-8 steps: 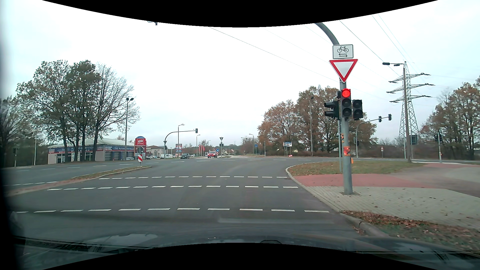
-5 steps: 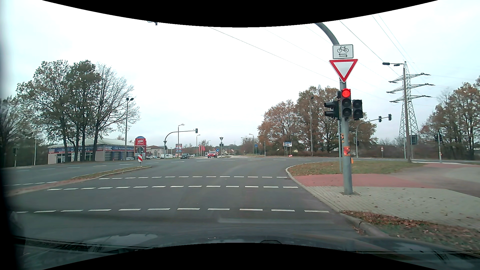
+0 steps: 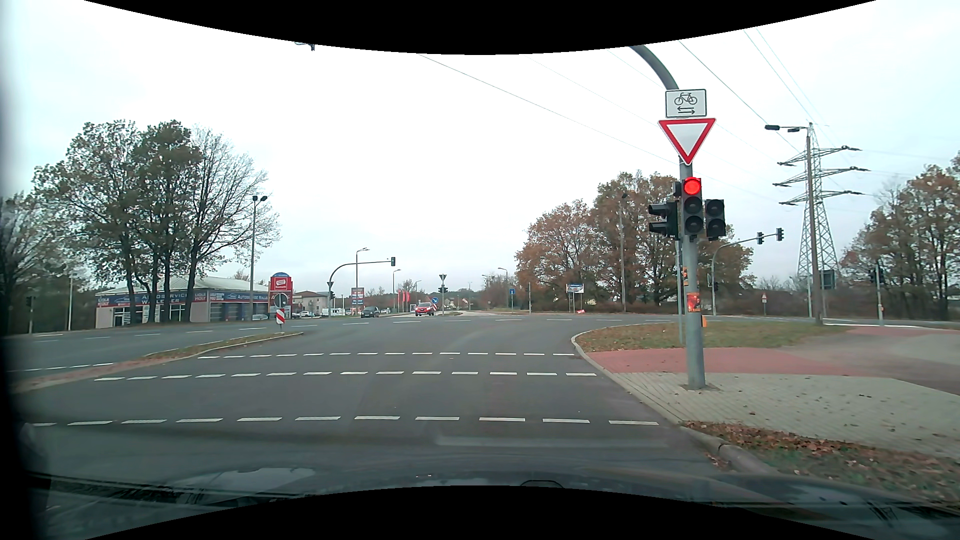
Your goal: Follow the waypoints while adhering to traffic rules and regulations
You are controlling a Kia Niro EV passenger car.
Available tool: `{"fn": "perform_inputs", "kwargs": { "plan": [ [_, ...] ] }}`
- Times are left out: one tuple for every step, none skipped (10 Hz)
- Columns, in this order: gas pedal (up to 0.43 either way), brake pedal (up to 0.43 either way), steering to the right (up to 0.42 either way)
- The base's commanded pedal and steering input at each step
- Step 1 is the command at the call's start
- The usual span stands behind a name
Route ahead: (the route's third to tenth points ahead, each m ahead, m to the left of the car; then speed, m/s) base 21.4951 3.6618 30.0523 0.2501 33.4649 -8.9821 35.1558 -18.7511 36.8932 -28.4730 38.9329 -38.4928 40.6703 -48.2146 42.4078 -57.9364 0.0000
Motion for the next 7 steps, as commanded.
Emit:
{"fn": "perform_inputs", "kwargs": {
  "plan": [
    [0.000, 0.348, -0.005],
    [0.000, 0.341, -0.005],
    [0.000, 0.341, -0.005],
    [0.000, 0.341, -0.005],
    [0.000, 0.348, -0.005],
    [0.000, 0.348, -0.005],
    [0.000, 0.348, -0.005]
  ]
}}
